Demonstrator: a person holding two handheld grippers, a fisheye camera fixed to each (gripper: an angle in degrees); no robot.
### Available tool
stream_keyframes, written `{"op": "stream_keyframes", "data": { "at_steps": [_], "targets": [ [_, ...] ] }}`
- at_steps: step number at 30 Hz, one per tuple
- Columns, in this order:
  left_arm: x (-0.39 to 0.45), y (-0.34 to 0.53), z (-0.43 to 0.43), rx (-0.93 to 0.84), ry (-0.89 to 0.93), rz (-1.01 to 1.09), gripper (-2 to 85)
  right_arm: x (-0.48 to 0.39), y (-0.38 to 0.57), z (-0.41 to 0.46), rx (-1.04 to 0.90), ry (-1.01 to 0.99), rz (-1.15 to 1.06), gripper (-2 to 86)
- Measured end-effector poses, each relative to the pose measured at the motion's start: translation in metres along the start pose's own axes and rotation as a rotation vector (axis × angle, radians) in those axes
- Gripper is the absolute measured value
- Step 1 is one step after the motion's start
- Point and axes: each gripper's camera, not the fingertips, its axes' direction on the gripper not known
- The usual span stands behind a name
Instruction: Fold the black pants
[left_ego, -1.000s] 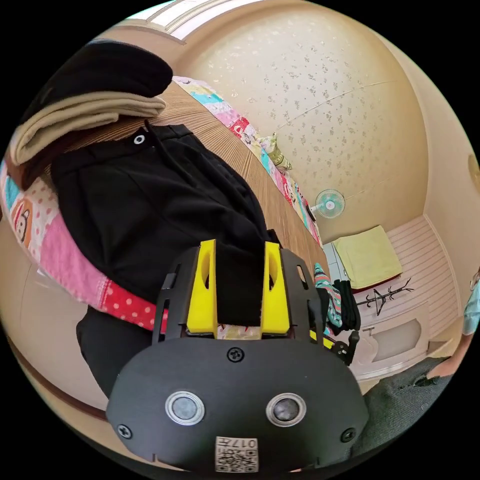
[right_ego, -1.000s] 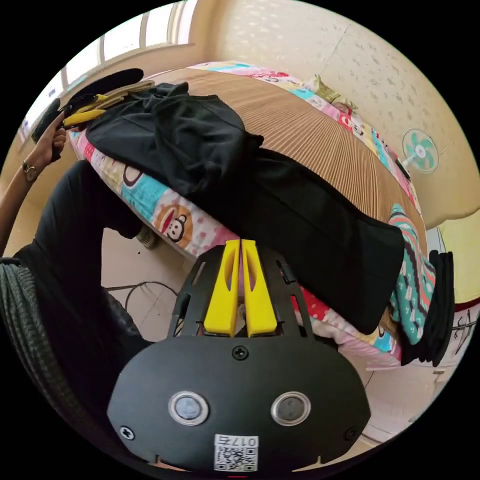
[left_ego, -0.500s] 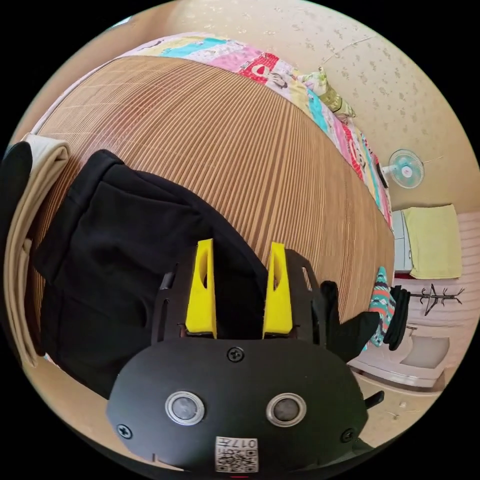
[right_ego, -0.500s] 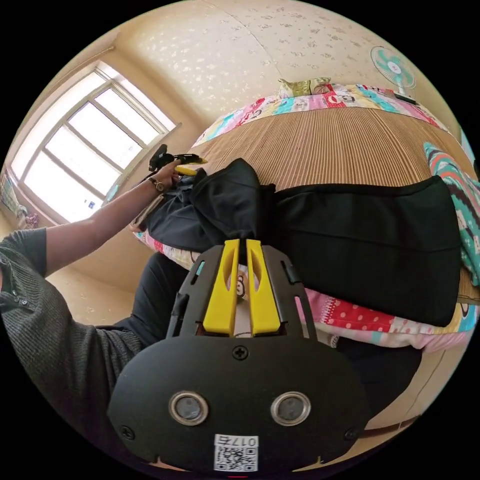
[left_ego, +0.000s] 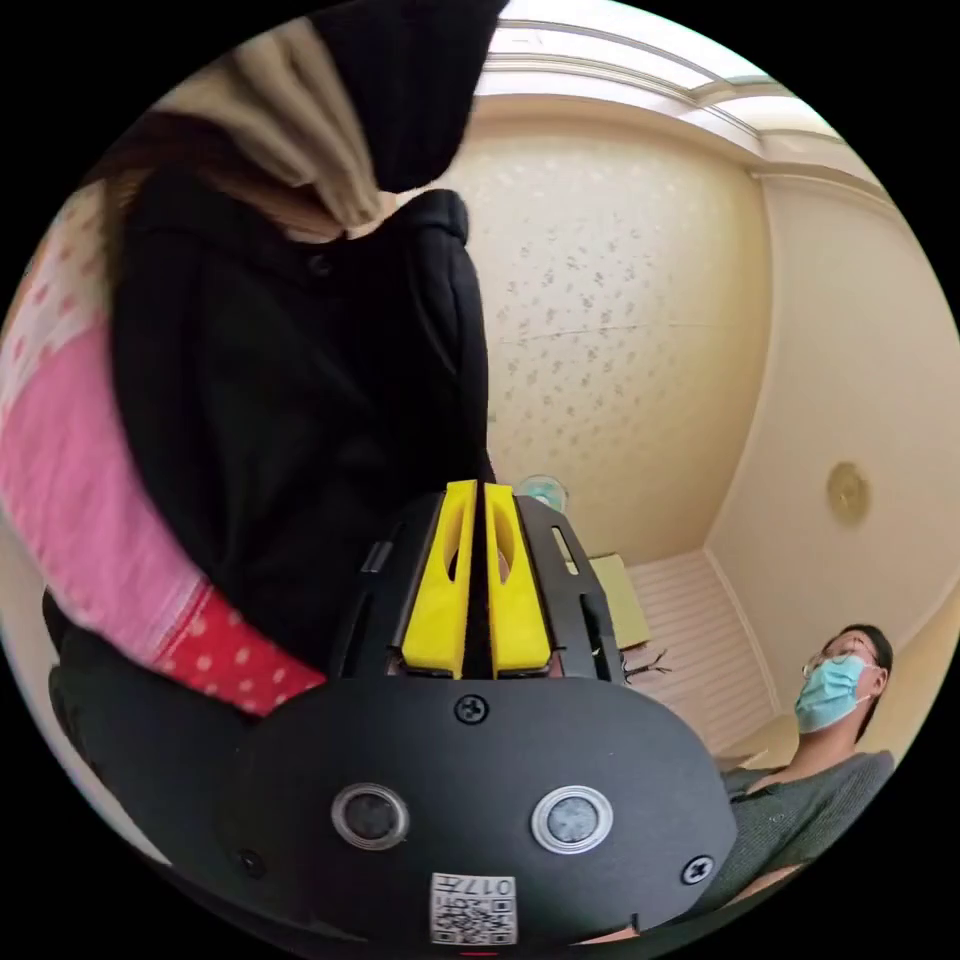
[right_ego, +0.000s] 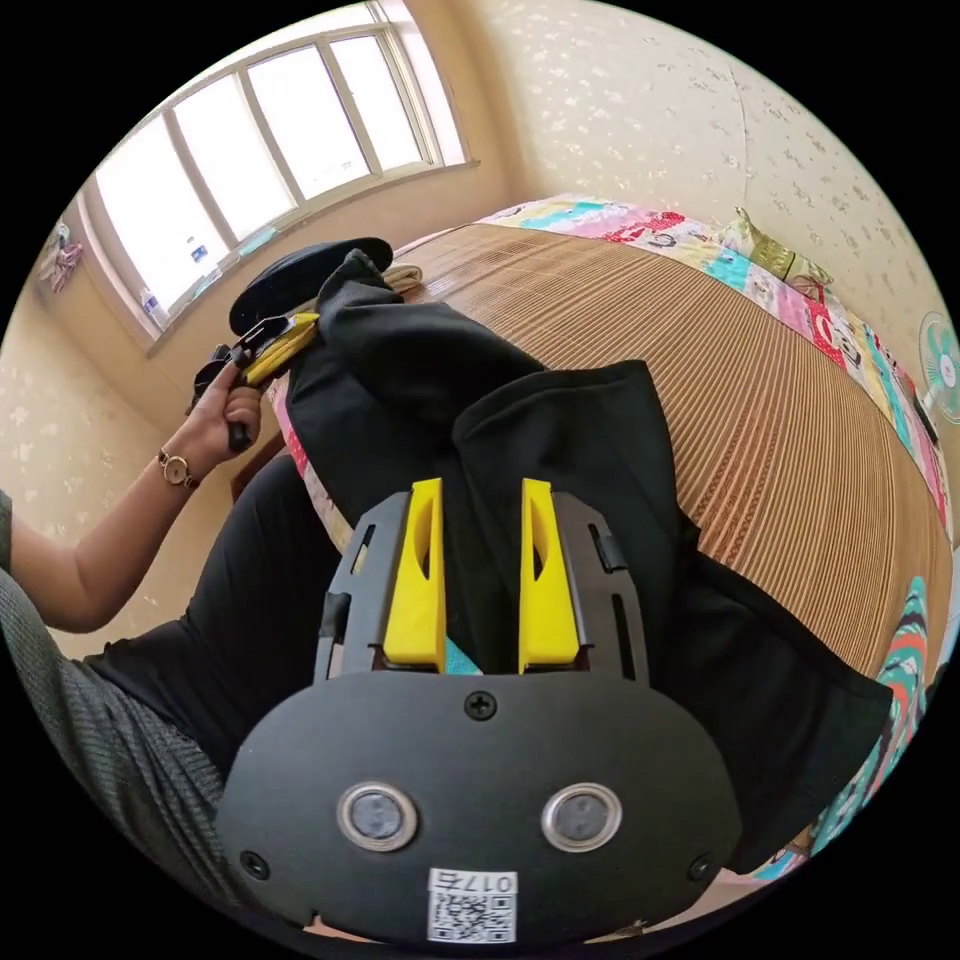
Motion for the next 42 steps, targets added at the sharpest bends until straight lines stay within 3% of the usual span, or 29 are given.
{"op": "stream_keyframes", "data": {
  "at_steps": [4,8,11,13,18,22,24,27,33,36,39,42],
  "targets": [
    [-0.015,0.031,-0.046,-0.018,-0.113,-0.068,7.9,-0.012,-0.027,0.046,-0.223,0.118,-0.118,7.2],
    [0.029,-0.004,-0.051,-0.027,-0.196,0.013,12.7,0.002,-0.042,-0.011,-0.179,0.038,-0.135,3.9],
    [0.058,-0.052,-0.043,-0.009,-0.318,0.059,15.0,0.037,-0.038,-0.094,-0.029,0.011,-0.077,3.3],
    [0.068,-0.082,-0.041,0.051,-0.450,0.042,15.9,0.084,-0.021,-0.166,0.108,-0.063,0.037,3.0],
    [0.077,-0.156,-0.015,0.098,-0.497,0.016,16.2,0.190,0.062,-0.262,0.372,-0.161,0.399,2.6],
    [0.075,-0.182,0.016,0.056,-0.637,-0.095,6.6,0.267,0.149,-0.275,0.444,-0.271,0.777,2.4],
    [0.092,-0.183,0.009,0.099,-0.563,-0.102,5.4,0.291,0.157,-0.293,0.445,-0.233,0.828,2.3],
    [0.145,-0.197,0.014,0.055,-0.454,-0.003,5.1,0.322,0.115,-0.366,0.441,-0.132,0.732,2.2],
    [0.211,-0.217,-0.018,-0.023,-0.174,0.190,5.0,0.363,0.090,-0.529,0.721,-0.107,0.584,2.3],
    [0.202,-0.191,-0.057,-0.054,-0.016,0.261,5.0,0.370,0.140,-0.569,0.784,-0.034,0.667,2.2],
    [0.163,-0.146,-0.096,-0.077,-0.064,0.219,5.0,0.388,0.239,-0.565,0.842,-0.067,0.882,2.1],
    [0.105,-0.103,-0.112,-0.082,-0.222,0.066,5.0,0.391,0.308,-0.519,0.638,0.038,1.085,2.0]
  ]
}}
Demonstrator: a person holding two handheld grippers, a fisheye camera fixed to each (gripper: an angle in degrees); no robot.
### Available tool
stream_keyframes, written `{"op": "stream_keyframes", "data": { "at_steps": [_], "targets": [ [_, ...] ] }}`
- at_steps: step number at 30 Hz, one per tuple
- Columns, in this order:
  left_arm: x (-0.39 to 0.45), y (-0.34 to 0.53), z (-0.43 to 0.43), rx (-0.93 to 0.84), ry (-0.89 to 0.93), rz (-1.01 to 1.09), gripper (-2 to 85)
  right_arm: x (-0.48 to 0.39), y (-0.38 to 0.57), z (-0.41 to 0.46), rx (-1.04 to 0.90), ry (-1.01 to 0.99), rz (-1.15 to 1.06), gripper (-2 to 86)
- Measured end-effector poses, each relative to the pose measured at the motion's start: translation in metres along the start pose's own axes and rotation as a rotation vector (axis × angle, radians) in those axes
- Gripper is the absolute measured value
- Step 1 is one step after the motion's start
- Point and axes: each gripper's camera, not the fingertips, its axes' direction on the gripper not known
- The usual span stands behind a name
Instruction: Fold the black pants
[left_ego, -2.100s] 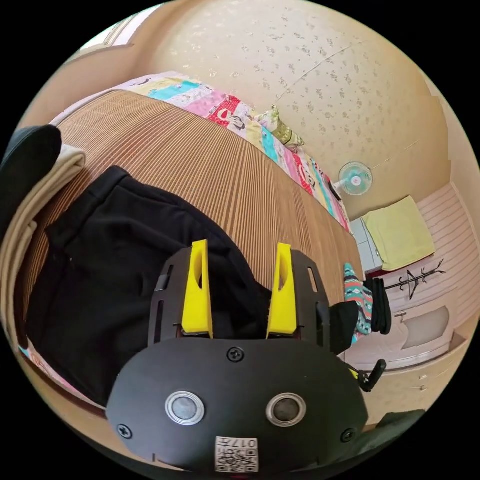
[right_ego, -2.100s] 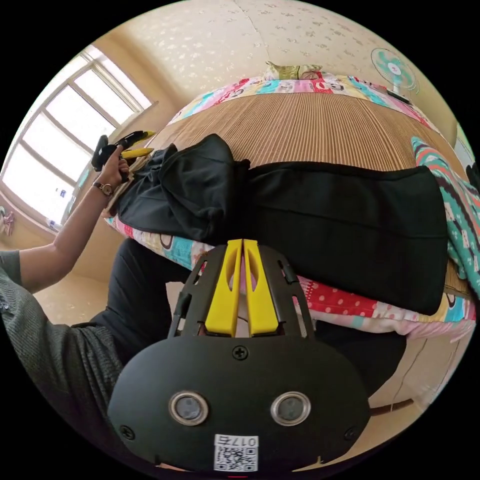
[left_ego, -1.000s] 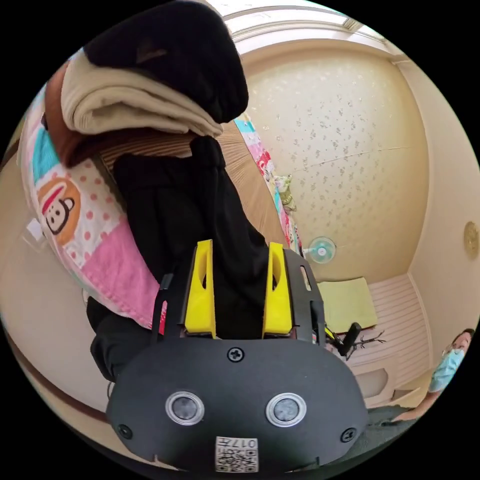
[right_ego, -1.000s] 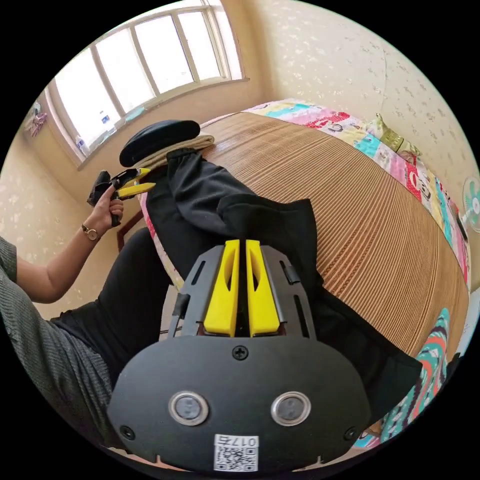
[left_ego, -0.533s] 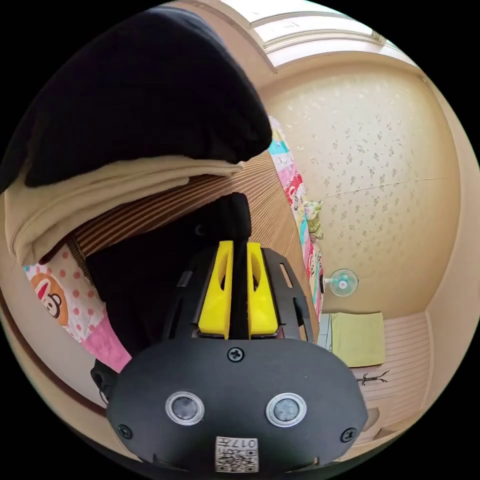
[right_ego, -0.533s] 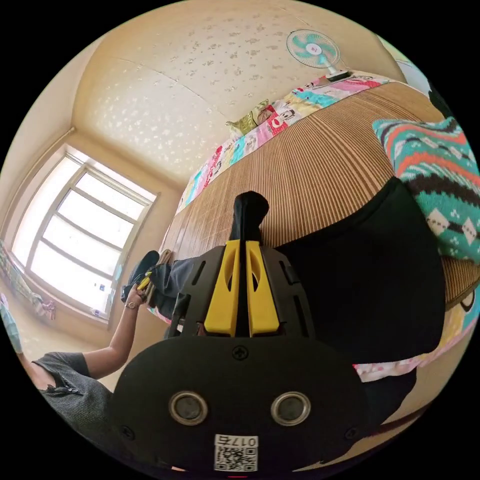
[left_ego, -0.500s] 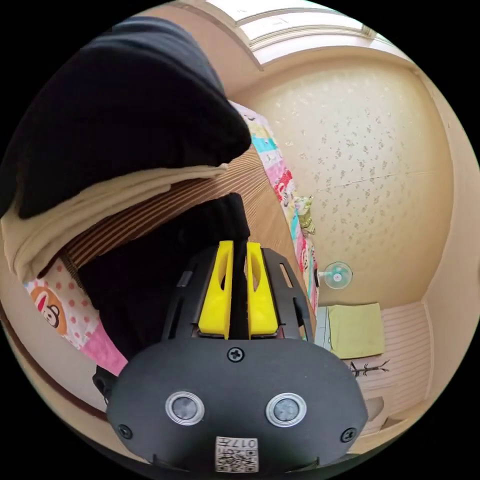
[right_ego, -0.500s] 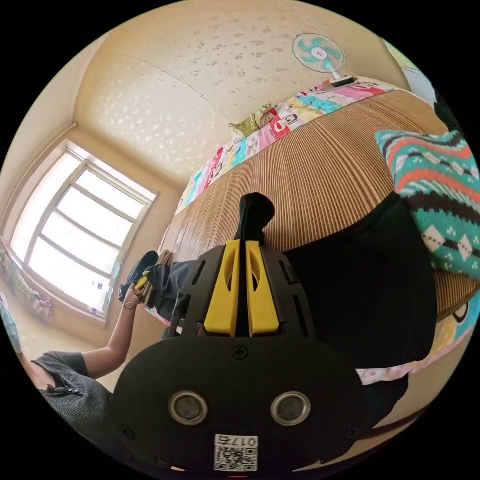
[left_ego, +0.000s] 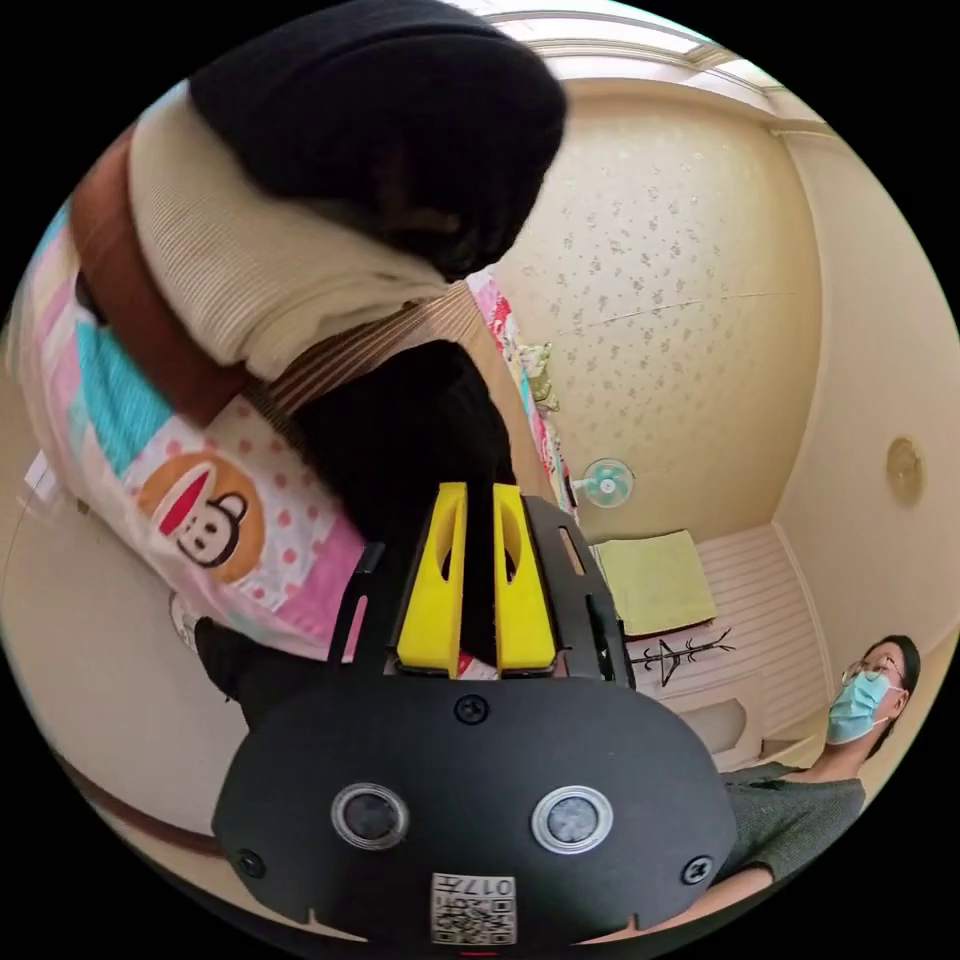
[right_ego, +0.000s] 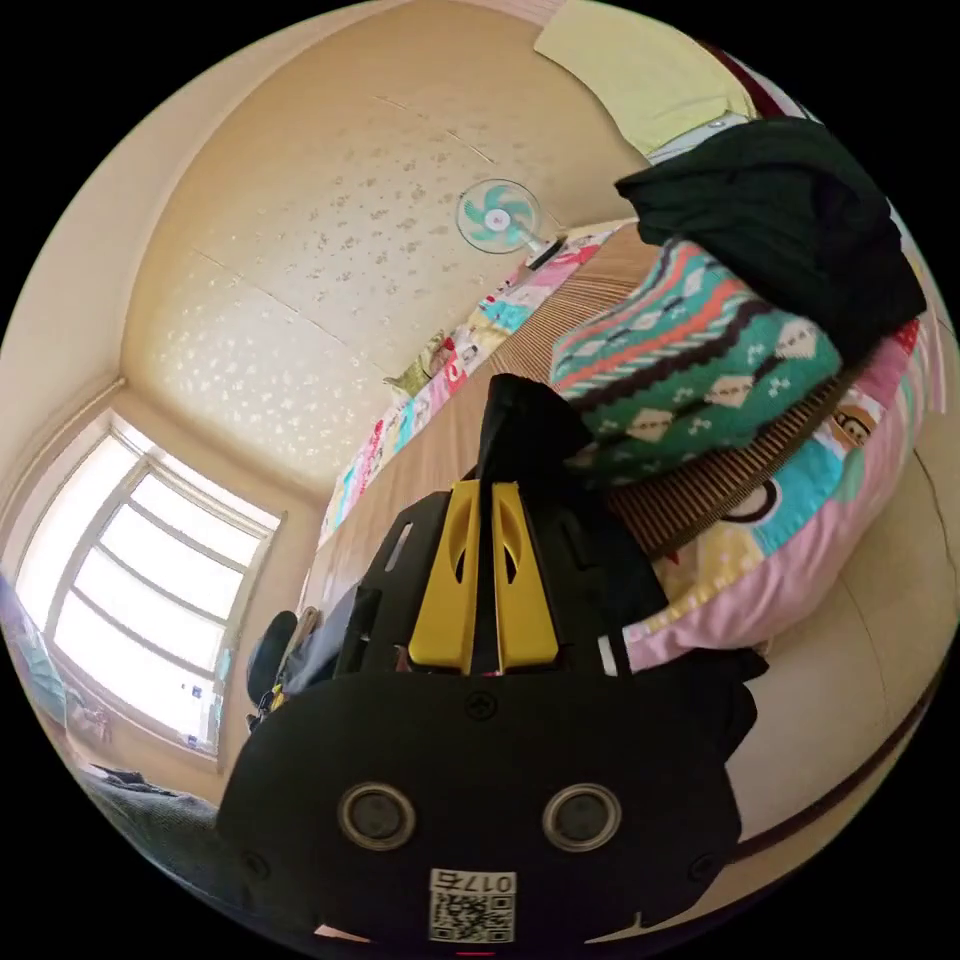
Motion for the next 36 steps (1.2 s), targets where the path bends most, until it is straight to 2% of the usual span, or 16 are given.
{"op": "stream_keyframes", "data": {
  "at_steps": [2,5,11,15,17,20,23,25,28,31,33,36],
  "targets": [
    [-0.029,0.015,0.011,-0.044,-0.081,-0.058,4.8,0.025,0.018,0.018,-0.091,0.087,0.074,2.0],
    [-0.016,0.006,0.004,-0.029,-0.031,-0.086,4.3,0.035,0.012,0.020,-0.089,0.051,0.142,1.9],
    [0.102,-0.007,-0.018,0.001,-0.227,0.203,4.1,-0.016,-0.039,-0.030,0.021,-0.107,0.067,1.9],
    [0.083,0.020,-0.023,0.045,-0.309,0.130,4.1,-0.008,-0.006,-0.061,0.130,-0.063,0.100,2.1],
    [0.048,0.035,-0.013,0.026,-0.349,0.014,4.0,0.012,0.007,-0.054,0.076,0.003,0.169,2.2],
    [0.044,0.044,-0.015,0.038,-0.315,0.013,4.9,0.033,0.013,-0.032,-0.073,0.085,0.227,2.8],
    [0.055,0.054,-0.046,0.194,-0.273,-0.008,7.8,0.018,0.013,-0.045,-0.031,0.046,0.172,3.7],
    [0.057,0.060,-0.064,0.296,-0.268,-0.017,8.4,-0.004,0.010,-0.060,0.029,0.132,0.139,5.1],
    [0.043,0.048,-0.051,0.207,-0.164,-0.049,9.9,-0.012,-0.002,-0.045,-0.044,0.139,0.142,7.1],
    [0.044,0.045,-0.035,0.187,-0.180,-0.063,9.6,-0.010,-0.013,-0.026,-0.091,0.080,0.195,4.8],
    [0.048,0.044,-0.033,0.190,-0.237,-0.095,8.4,-0.035,-0.028,-0.030,-0.069,0.031,0.079,3.9],
    [0.052,0.045,-0.031,0.180,-0.240,-0.104,8.1,-0.106,-0.053,-0.058,0.005,0.135,-0.237,3.3]
  ]
}}
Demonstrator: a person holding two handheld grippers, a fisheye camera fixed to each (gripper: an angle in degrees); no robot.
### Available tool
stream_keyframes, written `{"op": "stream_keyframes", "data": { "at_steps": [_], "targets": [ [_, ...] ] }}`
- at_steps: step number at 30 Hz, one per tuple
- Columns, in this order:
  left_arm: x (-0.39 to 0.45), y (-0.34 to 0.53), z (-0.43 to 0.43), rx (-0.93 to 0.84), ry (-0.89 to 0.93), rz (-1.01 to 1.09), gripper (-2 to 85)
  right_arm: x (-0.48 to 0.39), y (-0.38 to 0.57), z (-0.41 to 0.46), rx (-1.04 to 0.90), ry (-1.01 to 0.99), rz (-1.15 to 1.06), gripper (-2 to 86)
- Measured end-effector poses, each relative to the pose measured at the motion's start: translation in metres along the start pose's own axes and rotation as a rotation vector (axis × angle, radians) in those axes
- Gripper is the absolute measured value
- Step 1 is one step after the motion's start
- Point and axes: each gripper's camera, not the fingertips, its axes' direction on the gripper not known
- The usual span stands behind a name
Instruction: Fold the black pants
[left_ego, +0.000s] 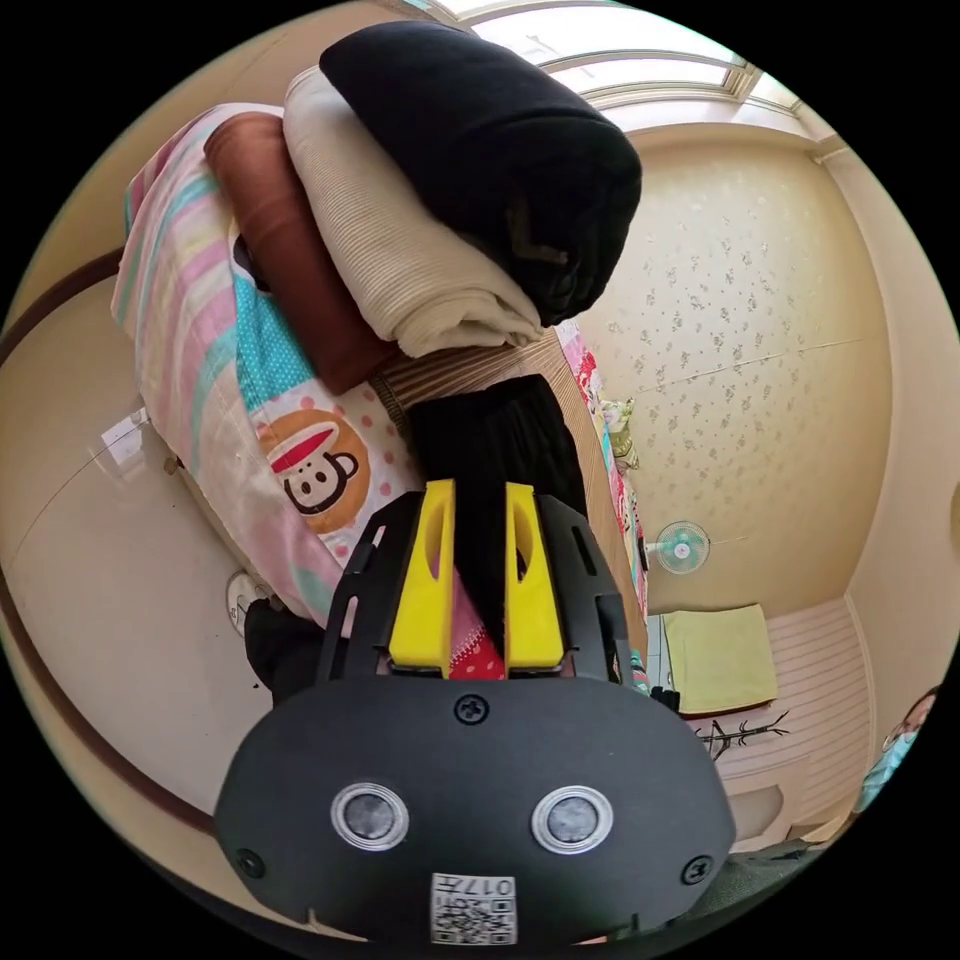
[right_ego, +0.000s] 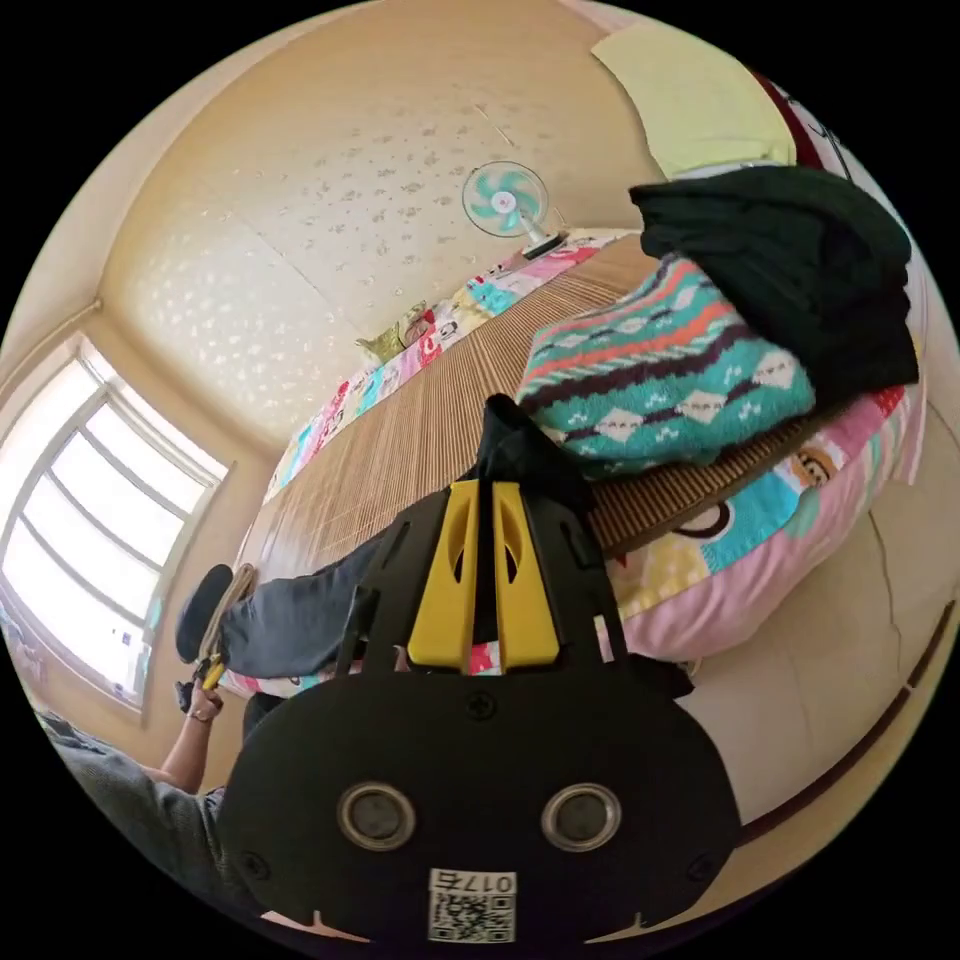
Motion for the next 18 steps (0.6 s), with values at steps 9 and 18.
{"op": "stream_keyframes", "data": {
  "at_steps": [9,18],
  "targets": [
    [0.001,0.030,0.019,-0.088,0.017,0.034,13.2,0.077,0.074,0.023,-0.018,-0.196,0.516,4.6],
    [0.022,0.022,0.031,-0.065,-0.068,0.012,8.9,0.055,0.087,0.017,0.045,-0.340,0.551,9.9]
  ]
}}
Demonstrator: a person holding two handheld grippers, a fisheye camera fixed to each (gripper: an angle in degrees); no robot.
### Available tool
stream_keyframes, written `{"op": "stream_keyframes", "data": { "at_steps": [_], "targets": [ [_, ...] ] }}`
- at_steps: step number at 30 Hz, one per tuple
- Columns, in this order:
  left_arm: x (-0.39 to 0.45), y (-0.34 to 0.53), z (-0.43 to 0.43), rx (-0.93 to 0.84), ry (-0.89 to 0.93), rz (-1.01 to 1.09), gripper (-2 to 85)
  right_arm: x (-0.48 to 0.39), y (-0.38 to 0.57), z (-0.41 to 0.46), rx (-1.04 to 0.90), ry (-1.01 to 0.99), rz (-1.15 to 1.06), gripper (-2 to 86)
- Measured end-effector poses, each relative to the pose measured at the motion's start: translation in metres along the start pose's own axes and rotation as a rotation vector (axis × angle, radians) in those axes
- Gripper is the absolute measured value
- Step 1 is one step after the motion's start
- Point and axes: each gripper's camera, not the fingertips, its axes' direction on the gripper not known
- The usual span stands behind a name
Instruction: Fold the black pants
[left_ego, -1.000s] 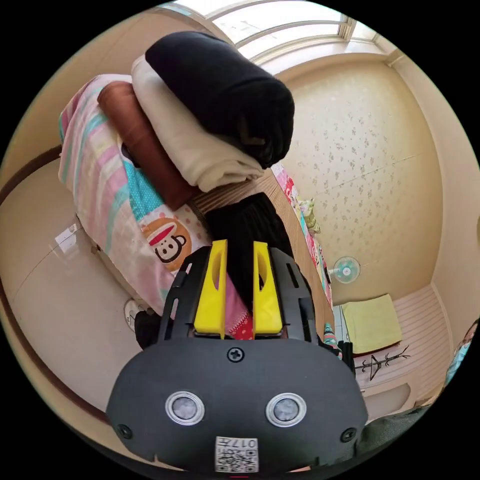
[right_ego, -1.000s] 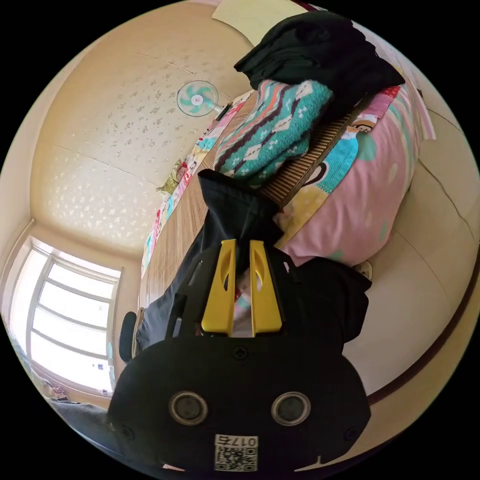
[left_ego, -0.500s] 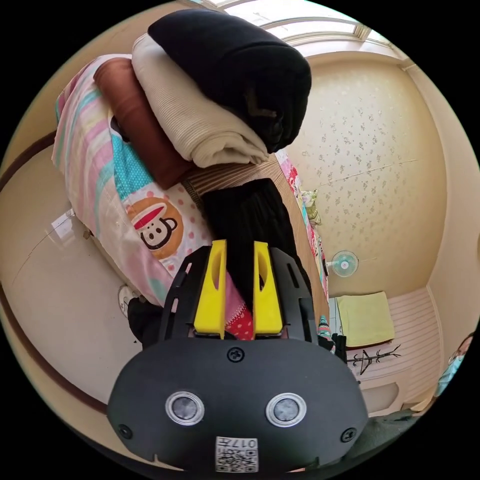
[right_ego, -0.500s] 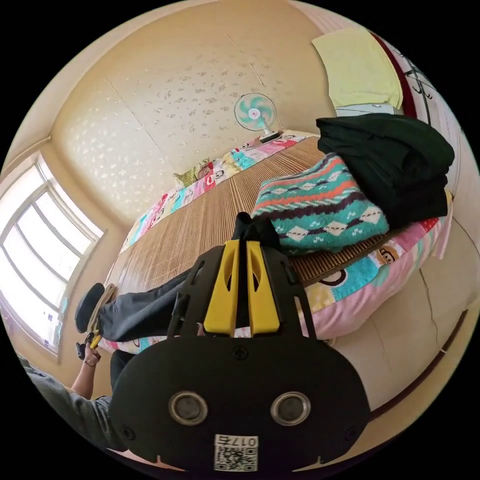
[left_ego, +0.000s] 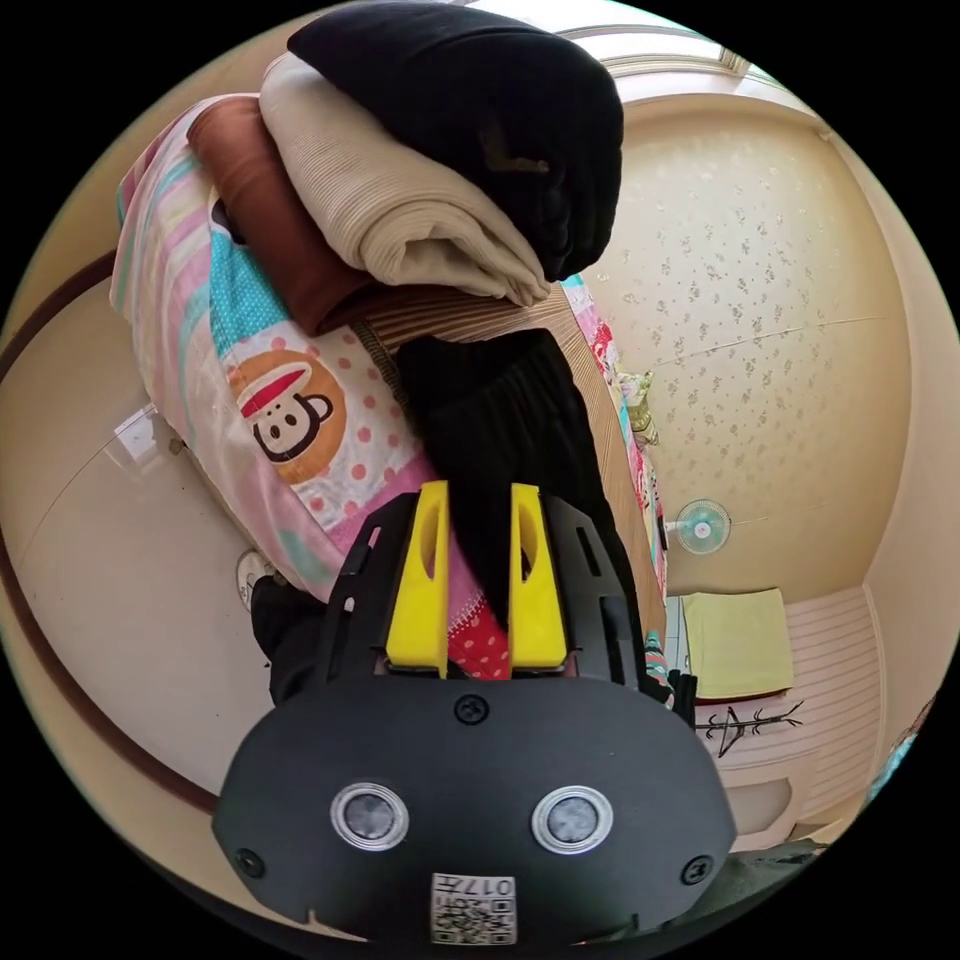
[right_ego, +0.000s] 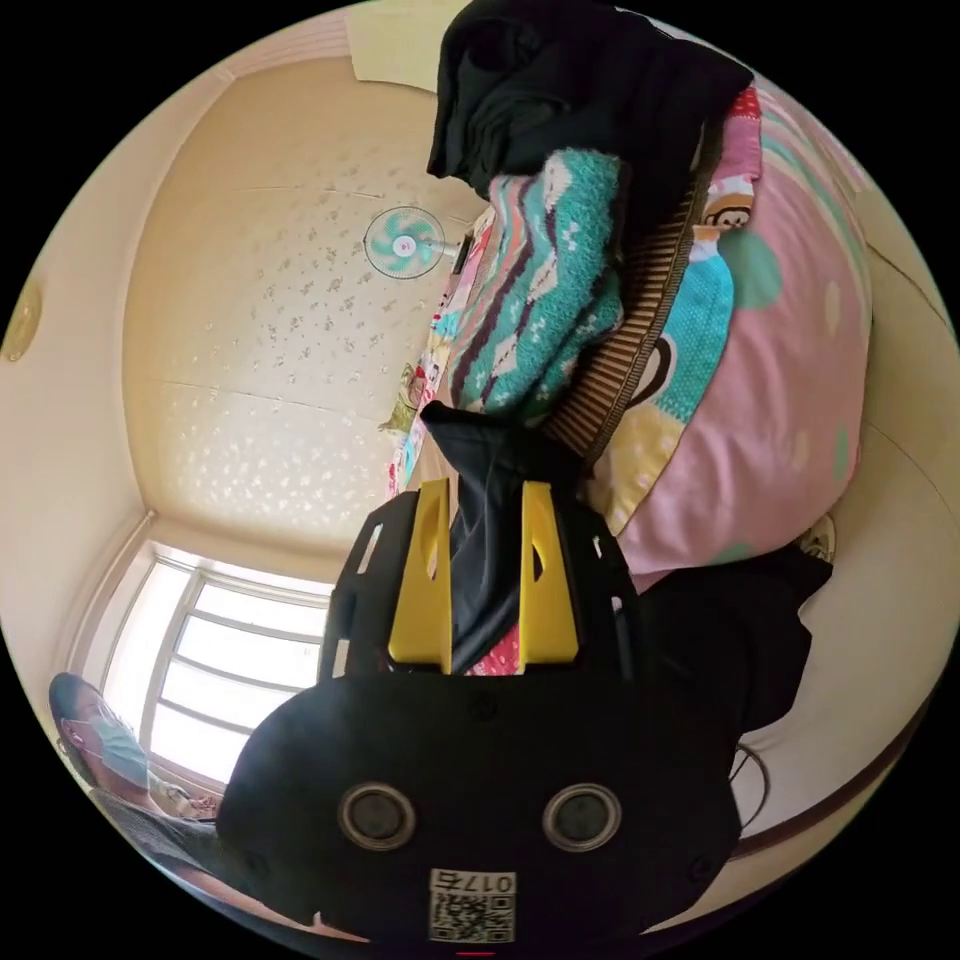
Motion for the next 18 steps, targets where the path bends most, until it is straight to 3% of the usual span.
{"op": "stream_keyframes", "data": {
  "at_steps": [2,6,8,12,18],
  "targets": [
    [0.002,0.000,0.005,-0.016,-0.045,-0.011,7.2,-0.031,-0.003,0.003,0.004,0.079,-0.059,10.1],
    [0.002,0.002,0.009,-0.036,-0.088,-0.007,5.7,-0.119,0.007,0.020,0.092,0.466,-0.276,11.0],
    [0.005,0.001,0.002,-0.037,-0.081,0.003,5.2,-0.151,0.011,0.038,0.107,0.538,-0.385,11.3],
    [0.024,-0.003,-0.009,-0.058,-0.116,0.186,5.2,-0.200,0.004,0.126,-0.162,0.543,-0.579,12.5],
    [-0.004,-0.009,-0.004,-0.082,-0.071,0.072,5.2,-0.213,0.019,0.263,-0.335,0.896,-0.759,7.0]
  ]
}}
